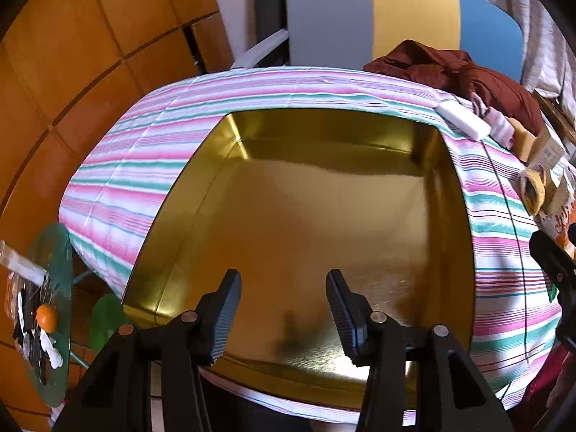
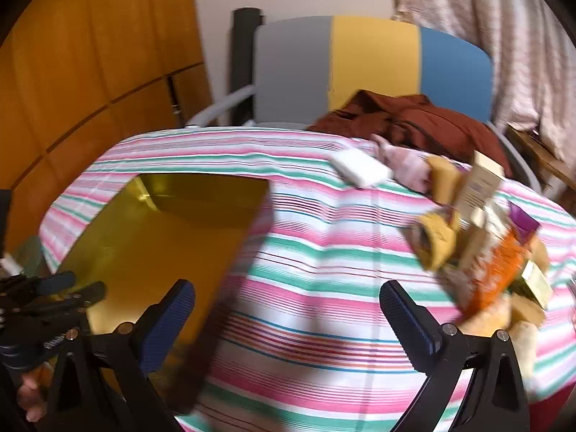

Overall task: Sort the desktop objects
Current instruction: 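Move both grippers from the gold tray toward the pile of items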

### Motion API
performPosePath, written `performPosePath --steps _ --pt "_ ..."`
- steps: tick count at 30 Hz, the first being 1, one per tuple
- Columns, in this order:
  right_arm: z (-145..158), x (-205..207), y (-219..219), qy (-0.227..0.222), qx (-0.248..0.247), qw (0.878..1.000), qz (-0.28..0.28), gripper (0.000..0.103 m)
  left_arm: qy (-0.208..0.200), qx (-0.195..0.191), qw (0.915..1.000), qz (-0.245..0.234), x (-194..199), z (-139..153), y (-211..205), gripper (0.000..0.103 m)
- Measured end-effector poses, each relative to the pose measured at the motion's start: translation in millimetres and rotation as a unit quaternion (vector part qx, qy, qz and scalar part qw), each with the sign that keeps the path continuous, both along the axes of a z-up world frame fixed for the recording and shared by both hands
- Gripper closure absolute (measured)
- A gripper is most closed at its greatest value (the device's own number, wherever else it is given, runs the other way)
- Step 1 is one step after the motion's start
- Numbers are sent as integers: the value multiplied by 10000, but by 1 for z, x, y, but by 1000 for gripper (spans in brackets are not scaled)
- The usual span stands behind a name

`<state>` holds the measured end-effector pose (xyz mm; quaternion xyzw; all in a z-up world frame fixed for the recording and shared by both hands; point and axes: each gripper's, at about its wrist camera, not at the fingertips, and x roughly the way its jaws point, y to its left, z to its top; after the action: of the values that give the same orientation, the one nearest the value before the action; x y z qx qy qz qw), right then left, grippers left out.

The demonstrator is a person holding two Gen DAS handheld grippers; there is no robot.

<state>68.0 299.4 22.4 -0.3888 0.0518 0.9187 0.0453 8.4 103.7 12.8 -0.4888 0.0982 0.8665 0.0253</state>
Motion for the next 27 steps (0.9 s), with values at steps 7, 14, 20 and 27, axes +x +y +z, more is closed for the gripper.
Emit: performPosePath --steps 7,14,20,27 --pt "-12 15 52 -331 111 9961 -808 0 3 -18 9996 -299 3 1 27 54" --pt "-26 23 88 -676 166 9892 -1293 0 -20 -12 9978 -669 8 1 56 54" --pt "-43 27 117 -1050 98 9784 -1778 0 -19 -31 9941 -1083 11 1 86 54" --pt "-56 27 137 -1048 -190 9726 -2065 0 40 -50 9871 -1601 7 2 128 54"
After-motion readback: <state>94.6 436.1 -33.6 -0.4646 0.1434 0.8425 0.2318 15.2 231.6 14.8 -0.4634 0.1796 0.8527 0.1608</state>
